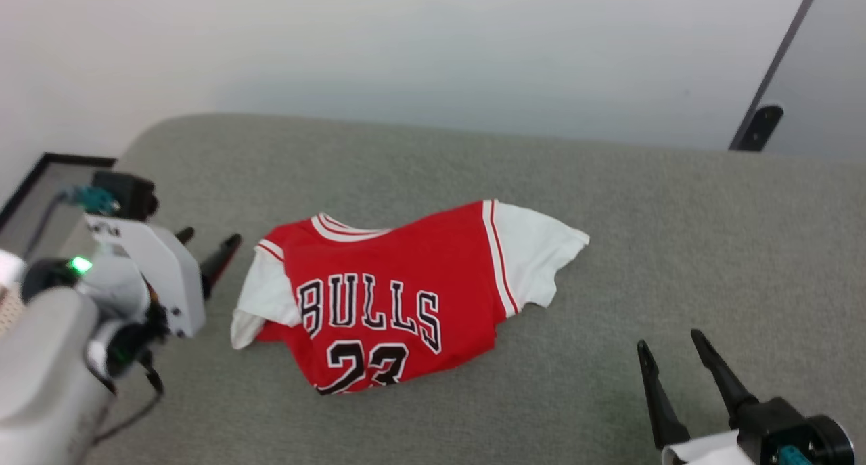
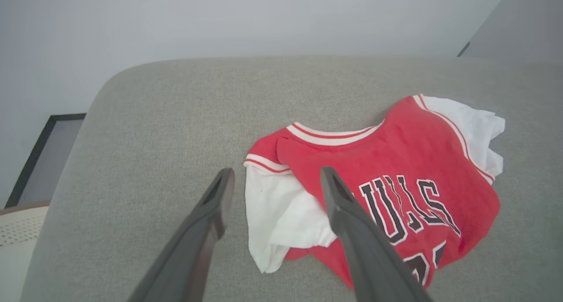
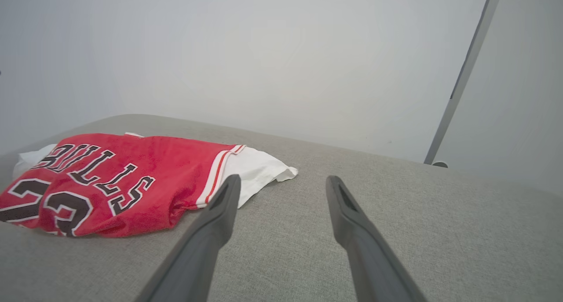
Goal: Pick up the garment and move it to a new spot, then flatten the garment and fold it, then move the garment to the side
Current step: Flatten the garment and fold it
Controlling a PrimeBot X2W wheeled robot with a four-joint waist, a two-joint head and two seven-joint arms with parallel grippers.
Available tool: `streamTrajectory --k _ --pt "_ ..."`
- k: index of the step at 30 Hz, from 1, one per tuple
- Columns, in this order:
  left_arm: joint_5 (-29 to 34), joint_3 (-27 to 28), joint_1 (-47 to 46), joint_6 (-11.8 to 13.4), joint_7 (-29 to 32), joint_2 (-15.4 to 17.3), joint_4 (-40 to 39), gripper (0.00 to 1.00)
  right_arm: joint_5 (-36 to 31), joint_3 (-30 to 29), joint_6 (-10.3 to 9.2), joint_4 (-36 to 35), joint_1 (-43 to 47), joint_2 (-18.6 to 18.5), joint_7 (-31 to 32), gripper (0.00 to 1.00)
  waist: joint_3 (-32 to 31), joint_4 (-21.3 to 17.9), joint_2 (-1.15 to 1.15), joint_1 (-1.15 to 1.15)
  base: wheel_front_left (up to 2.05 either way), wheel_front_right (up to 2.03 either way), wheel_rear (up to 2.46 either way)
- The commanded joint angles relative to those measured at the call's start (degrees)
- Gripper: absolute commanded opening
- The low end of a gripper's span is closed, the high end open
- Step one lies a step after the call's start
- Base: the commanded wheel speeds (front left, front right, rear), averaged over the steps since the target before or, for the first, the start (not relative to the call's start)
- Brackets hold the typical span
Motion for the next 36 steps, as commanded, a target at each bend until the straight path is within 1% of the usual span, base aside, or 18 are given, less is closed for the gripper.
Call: streamTrajectory --k 1,7,13,16,22,29,34,36 --pt "-1.04 0.45 -1.73 -0.48 1.65 0.76 -0.03 1.0 -0.5 0.09 -0.04 -0.6 -1.49 0.1 0.13 1.0 3.63 -2.25 0.0 0.0 0.0 0.0 0.0" --pt "-4.75 1.1 -6.79 -1.11 10.32 2.59 1.93 1.0 -1.09 -0.06 -0.05 -1.42 -3.68 0.22 0.3 1.0 9.8 -5.32 0.0 0.0 0.0 0.0 0.0" --pt "-7.55 -0.22 -10.61 -1.76 18.67 3.68 3.66 1.0 -1.3 0.43 -0.04 -1.52 -5.28 0.33 -0.07 1.0 14.19 -7.52 0.0 0.0 0.0 0.0 0.0" --pt "-8.11 -1.15 -11.7 -1.98 22.09 5.0 4.22 1.0 -1.38 0.63 -0.04 -1.6 -5.81 0.38 -0.15 1.0 15.75 -8.44 0.0 0.0 0.0 0.0 0.0" --pt "-8.23 -1.63 -12.49 -2.1 24.09 6.49 5.93 1.0 -1.6 0.41 -0.04 -1.85 -6.31 0.45 -0.25 1.0 17.71 -9.18 0.0 0.0 0.0 0.0 0.0" --pt "-7.06 -2.55 -13.04 -2.19 23.95 7.49 9.19 1.0 -1.58 0.35 -0.04 -1.96 -6.66 0.47 -0.42 1.0 19.03 -9.03 0.0 0.0 0.0 0.0 0.0" --pt "-6.48 -2.91 -13.6 -1.82 23.79 7.55 12.09 1.0 -1.7 0.43 -0.04 -1.7 -7.04 0.47 -0.32 1.0 19.46 -8.72 0.0 0.0 0.0 0.0 0.0" --pt "-7.37 -2.66 -13.8 -1.89 24.0 7.03 13.21 1.0 -1.71 0.5 -0.04 -1.59 -7.04 0.47 -0.27 1.0 19.6 -8.61 0.0 0.0 0.0 0.0 0.0"
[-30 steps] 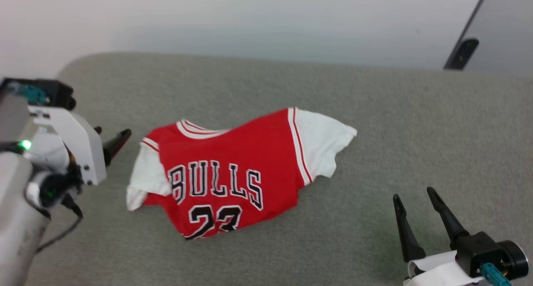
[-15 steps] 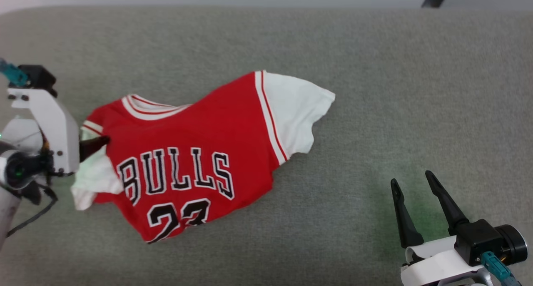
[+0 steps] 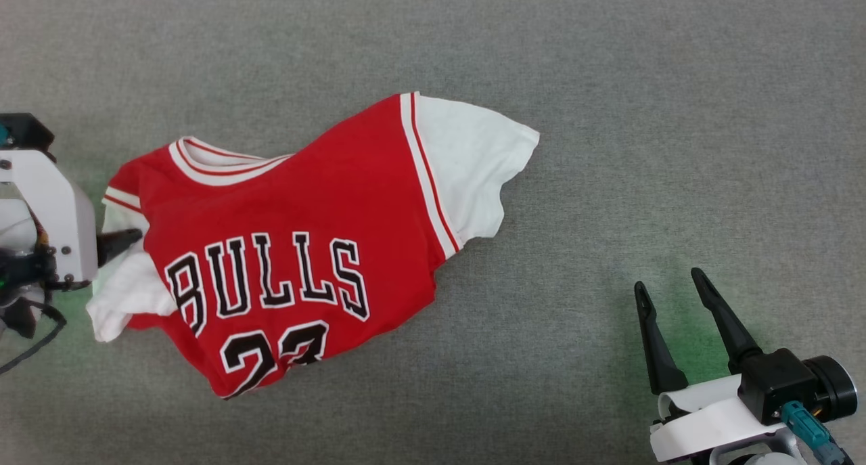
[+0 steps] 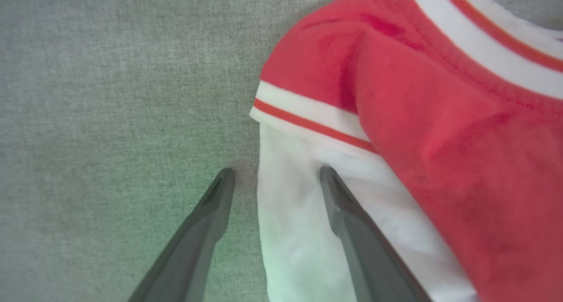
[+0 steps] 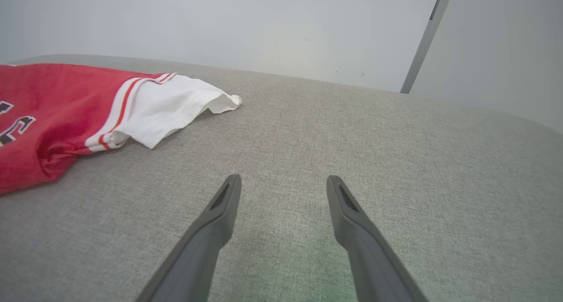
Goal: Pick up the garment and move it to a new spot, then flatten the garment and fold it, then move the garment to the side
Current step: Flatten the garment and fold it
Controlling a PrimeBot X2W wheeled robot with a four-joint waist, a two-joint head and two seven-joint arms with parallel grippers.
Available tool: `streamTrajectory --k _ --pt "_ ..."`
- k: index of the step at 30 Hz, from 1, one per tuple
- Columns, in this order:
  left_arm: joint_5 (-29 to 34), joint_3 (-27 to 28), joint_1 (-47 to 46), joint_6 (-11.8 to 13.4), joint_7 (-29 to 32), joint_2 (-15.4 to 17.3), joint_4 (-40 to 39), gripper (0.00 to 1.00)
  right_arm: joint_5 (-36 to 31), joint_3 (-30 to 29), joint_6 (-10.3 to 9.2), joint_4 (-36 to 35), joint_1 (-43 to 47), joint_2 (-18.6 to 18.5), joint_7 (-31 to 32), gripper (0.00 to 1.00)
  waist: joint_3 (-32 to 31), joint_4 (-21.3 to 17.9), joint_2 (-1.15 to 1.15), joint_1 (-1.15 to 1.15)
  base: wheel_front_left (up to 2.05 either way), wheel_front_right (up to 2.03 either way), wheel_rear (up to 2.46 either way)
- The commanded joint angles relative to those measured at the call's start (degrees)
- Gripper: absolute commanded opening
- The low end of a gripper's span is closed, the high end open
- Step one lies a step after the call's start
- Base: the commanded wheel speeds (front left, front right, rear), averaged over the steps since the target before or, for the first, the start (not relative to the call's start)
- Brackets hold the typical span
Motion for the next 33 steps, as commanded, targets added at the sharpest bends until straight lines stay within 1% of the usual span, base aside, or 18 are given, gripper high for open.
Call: streamTrajectory --k 1,4,6,7,8,9,10,11,16,19,21,26,30,33 --pt "-0.38 -0.11 -0.16 0.02 0.23 -0.35 0.48 1.0 -0.37 0.1 -0.05 0.03 -0.27 0.18 -0.06 1.0 0.13 0.12 0.0 0.0 0.0 0.0 0.0" --pt "-0.45 -0.73 -0.56 -0.13 0.56 -1.15 1.52 1.0 -0.52 0.07 -0.05 -0.1 -0.52 0.19 0.25 1.0 0.54 0.38 0.0 0.0 0.0 0.0 0.0" --pt "-0.93 -1.07 -1.09 -0.22 1.05 -2.25 2.04 1.0 -0.59 0.18 -0.05 -0.12 -0.75 0.19 0.48 1.0 0.8 0.54 0.0 0.0 0.0 0.0 0.0" --pt "-1.11 -1.22 -1.37 -0.25 1.21 -2.85 2.26 0.95 -0.53 0.18 -0.05 -0.14 -0.89 0.19 0.71 1.0 0.91 0.59 0.0 0.0 0.0 0.0 0.0" --pt "-1.17 -1.53 -1.54 -0.26 1.68 -3.48 2.66 0.71 -0.55 0.2 -0.05 -0.24 -1.08 0.19 0.86 1.0 1.02 0.65 0.0 0.0 0.0 0.0 0.0" --pt "-0.86 -2.02 -1.81 -0.27 2.27 -3.95 3.1 0.44 -0.73 0.32 -0.05 -0.3 -1.2 0.19 0.97 1.0 1.12 0.69 0.0 0.0 0.0 0.0 0.0" --pt "-0.7 -2.42 -1.99 -0.26 2.71 -4.42 3.5 0.1 -0.79 0.46 -0.05 -0.31 -1.26 0.2 1.15 1.0 1.21 0.74 0.0 0.0 0.0 0.0 0.0" --pt "-0.46 -2.6 -2.29 0.29 2.74 -4.81 3.96 0.0 -0.73 0.52 -0.05 -0.36 -1.31 0.18 1.46 1.0 1.29 0.78 0.0 0.0 0.0 0.0 0.0" --pt "-0.56 -2.58 -4.47 -0.01 0.81 -6.62 3.89 0.0 0.15 1.13 -0.05 -1.55 -2.88 0.1 2.65 1.0 1.35 1.4 0.0 0.0 0.0 0.0 0.0" --pt "0.06 -3.38 -4.92 -0.16 0.45 -7.45 3.88 0.0 1.23 2.08 -0.05 -2.53 -5.0 -1.12 4.41 1.0 1.17 2.24 0.0 0.0 0.0 0.0 0.0" --pt "0.21 -3.76 -5.26 -0.21 0.31 -7.92 3.93 0.0 2.9 3.62 -0.05 -3.05 -7.1 -2.34 6.69 1.0 1.15 2.91 0.0 0.0 0.0 0.0 0.0" --pt "0.68 -4.7 -6.17 -0.26 -0.7 -9.41 3.88 0.0 9.59 7.06 -0.05 -2.76 -15.68 -6.96 17.23 1.0 1.34 4.65 0.0 0.0 0.0 0.0 0.0" --pt "0.62 -5.3 -6.88 -0.39 -1.57 -10.64 3.87 0.0 14.49 12.22 -0.05 -1.18 -24.44 -11.98 25.26 1.0 1.57 5.81 0.0 0.0 0.0 0.0 0.0" --pt "0.73 -5.95 -7.5 -0.47 -1.94 -11.44 3.74 0.0 19.24 16.61 -0.06 1.65 -30.79 -15.48 31.14 1.0 1.8 6.72 0.0 0.0 0.0 0.0 0.0"
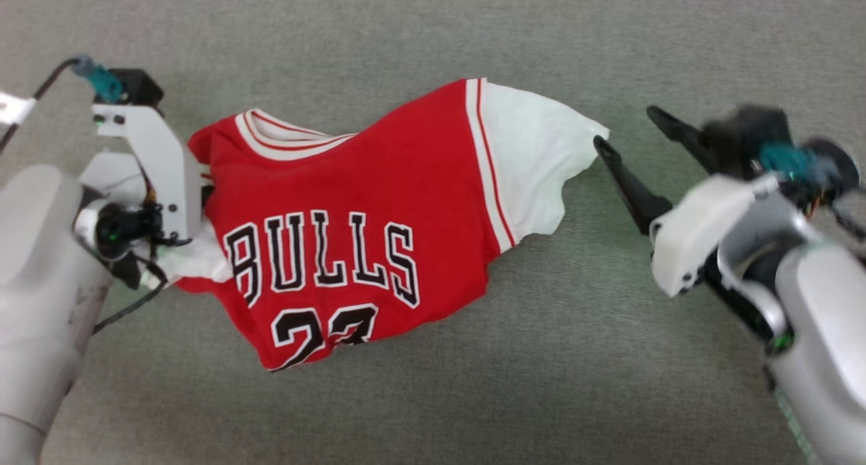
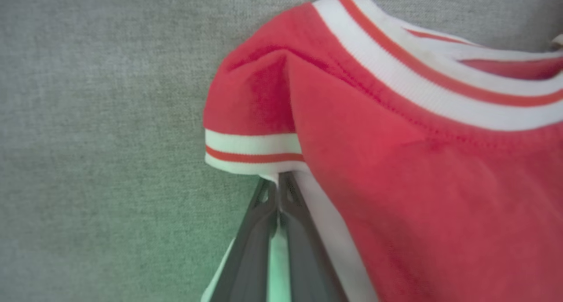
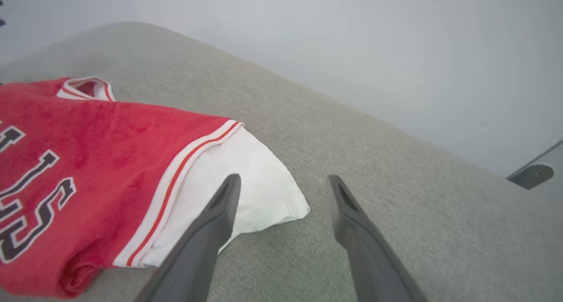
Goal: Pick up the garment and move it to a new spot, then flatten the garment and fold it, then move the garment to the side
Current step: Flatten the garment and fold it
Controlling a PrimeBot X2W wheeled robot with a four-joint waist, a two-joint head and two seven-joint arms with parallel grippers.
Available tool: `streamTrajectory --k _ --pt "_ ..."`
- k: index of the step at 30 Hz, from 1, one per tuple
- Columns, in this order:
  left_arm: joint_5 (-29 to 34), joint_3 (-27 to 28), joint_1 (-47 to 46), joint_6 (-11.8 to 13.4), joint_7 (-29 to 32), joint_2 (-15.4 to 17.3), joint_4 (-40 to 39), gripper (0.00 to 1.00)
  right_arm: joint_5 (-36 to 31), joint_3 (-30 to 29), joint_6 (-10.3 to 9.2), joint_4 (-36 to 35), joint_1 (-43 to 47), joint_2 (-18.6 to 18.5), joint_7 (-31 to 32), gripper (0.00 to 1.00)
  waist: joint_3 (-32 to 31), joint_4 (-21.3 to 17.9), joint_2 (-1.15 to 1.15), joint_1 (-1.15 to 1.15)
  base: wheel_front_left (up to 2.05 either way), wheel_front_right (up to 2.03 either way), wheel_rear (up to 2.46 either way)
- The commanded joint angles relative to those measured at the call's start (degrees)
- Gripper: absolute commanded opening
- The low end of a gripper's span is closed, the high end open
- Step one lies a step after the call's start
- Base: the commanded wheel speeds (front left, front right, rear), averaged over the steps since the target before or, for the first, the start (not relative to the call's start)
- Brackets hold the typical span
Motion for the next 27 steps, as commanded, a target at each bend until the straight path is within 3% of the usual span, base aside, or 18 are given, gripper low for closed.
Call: streamTrajectory --k 1,9,16,23,24,25,26,27 --pt "0.11 -0.6 -0.18 -0.43 -0.05 -1.02 -0.08 0.0 0.8 2.16 -0.06 1.2 -2.73 -1.77 1.91 1.0 0.38 0.89 0.0 0.0 0.0 0.0 0.0" --pt "-0.36 -2.01 -2.95 -0.41 -1.07 -2.96 -0.2 0.0 10.37 11.78 -0.06 13.48 -17.86 -3.64 11.95 1.0 2.35 3.57 0.0 0.0 0.0 0.0 0.0" --pt "-1.77 -4.15 -4.08 -0.39 -2.69 -4.14 0.17 0.0 16.54 17.25 -0.06 27.37 -27.63 -0.75 22.32 1.0 3.51 5.57 0.0 0.0 0.0 0.0 0.0" --pt "-3.19 -5.71 -4.9 -0.28 -4.11 -3.77 1.16 0.0 19.32 18.1 -0.06 36.66 -31.25 2.19 30.28 1.0 3.63 6.3 0.0 0.0 0.0 0.0 0.0" --pt "-3.39 -5.93 -5.07 -0.28 -4.38 -3.84 1.28 0.0 19.2 18.15 -0.06 37.8 -31.66 2.59 31.01 0.73 3.66 6.39 0.0 0.0 0.0 0.0 0.0" --pt "-3.67 -6.1 -5.22 -0.28 -4.65 -3.91 1.48 0.0 19.03 17.97 -0.06 38.99 -32.13 2.85 31.19 0.28 3.71 6.47 0.0 0.0 0.0 0.0 0.0" --pt "-3.91 -6.35 -5.36 -0.28 -4.81 -3.97 1.71 0.0 18.68 18.09 -0.06 39.76 -32.6 3.18 30.98 0.0 3.74 6.52 0.0 0.0 0.0 0.0 0.0" --pt "-4.12 -6.59 -5.48 -0.27 -5.03 -4.01 2.0 0.0 18.5 18.34 -0.06 40.59 -33.01 3.44 30.88 0.0 3.73 6.53 0.0 0.0 0.0 0.0 0.0"
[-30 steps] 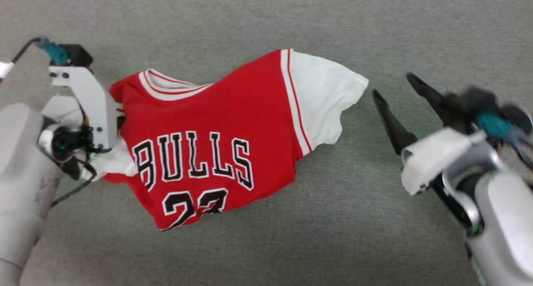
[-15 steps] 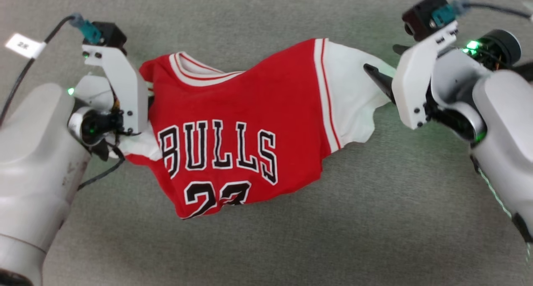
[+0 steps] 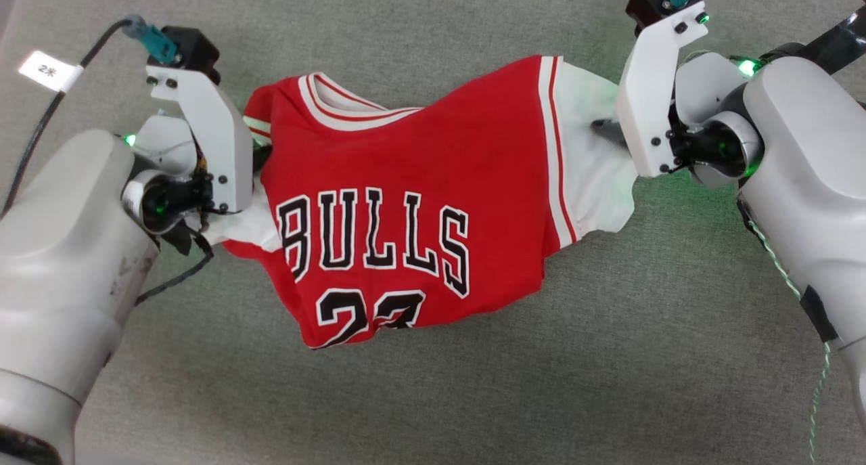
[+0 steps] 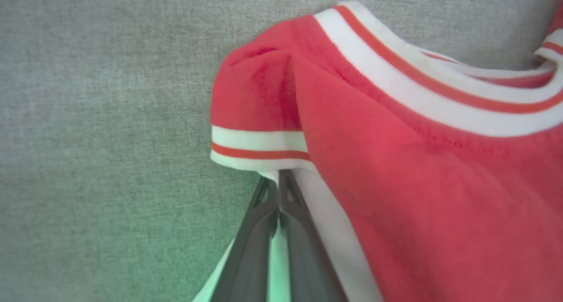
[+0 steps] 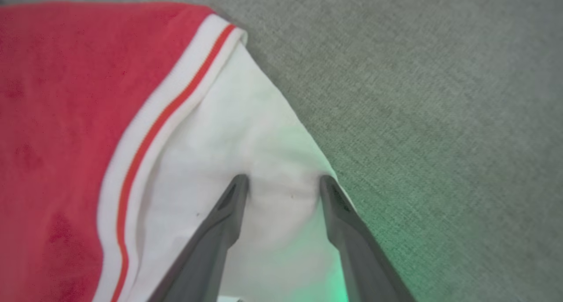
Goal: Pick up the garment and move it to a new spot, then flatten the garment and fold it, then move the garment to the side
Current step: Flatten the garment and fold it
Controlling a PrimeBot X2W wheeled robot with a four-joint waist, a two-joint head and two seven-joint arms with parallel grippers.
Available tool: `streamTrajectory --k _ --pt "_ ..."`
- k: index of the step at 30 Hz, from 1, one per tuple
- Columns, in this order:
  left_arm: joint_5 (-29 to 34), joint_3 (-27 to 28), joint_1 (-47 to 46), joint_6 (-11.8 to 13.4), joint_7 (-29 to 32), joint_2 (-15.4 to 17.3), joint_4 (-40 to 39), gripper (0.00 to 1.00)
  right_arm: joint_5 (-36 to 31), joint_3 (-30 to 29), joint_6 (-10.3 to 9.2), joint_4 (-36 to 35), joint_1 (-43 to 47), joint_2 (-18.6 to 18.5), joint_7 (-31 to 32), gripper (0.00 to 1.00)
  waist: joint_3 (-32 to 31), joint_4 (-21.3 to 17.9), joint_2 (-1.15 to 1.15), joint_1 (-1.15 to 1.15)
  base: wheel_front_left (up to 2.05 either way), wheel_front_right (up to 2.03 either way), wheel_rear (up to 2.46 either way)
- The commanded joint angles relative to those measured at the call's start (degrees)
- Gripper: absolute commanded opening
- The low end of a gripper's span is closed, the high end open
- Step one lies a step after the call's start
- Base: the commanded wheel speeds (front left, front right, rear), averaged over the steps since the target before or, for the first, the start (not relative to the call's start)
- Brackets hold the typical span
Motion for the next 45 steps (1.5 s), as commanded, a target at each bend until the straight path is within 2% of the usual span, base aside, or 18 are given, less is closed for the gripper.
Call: streamTrajectory --k 1,7,11,21,32,38,45 --pt "-0.19 -0.53 0.06 0.16 0.02 0.01 0.81 0.0 -0.28 0.49 -0.06 1.14 0.58 0.04 0.02 0.0 -0.01 0.01 0.0 0.0 0.0 0.0 0.0" --pt "0.26 -1.33 -1.38 0.15 -2.74 0.22 3.44 0.0 0.07 0.36 -0.05 4.69 -1.68 2.12 -2.36 0.0 -1.71 -0.54 0.0 0.0 0.0 0.0 0.0" --pt "1.52 -2.24 -3.77 0.14 -4.78 0.71 4.67 0.0 0.92 0.21 -0.06 4.77 -3.21 2.03 -7.05 0.0 -4.05 -1.34 0.0 0.0 0.0 0.0 0.0" --pt "5.45 -3.53 -10.47 0.13 -11.92 1.01 7.92 0.0 1.7 1.44 -0.06 4.92 -6.52 -0.52 -23.37 0.0 -13.22 -4.51 0.0 0.0 0.0 0.0 0.0" --pt "6.73 -3.03 -17.19 0.13 -21.35 -0.07 10.78 0.0 -0.71 2.9 -0.06 10.02 -10.63 -2.34 -42.49 0.0 -23.78 -8.64 0.0 0.0 0.0 0.0 0.0" --pt "5.26 -1.85 -19.55 0.13 -23.94 -0.45 12.85 0.0 -1.37 2.44 -0.06 15.02 -13.41 -2.88 -46.35 0.0 -25.71 -10.34 0.0 0.0 0.0 0.0 0.0" --pt "4.67 -2.82 -19.5 0.14 -24.27 0.24 14.54 0.0 -0.46 3.18 -0.06 18.19 -13.96 -2.35 -46.33 0.0 -25.47 -12.35 0.0 0.0 0.0 0.0 0.0"
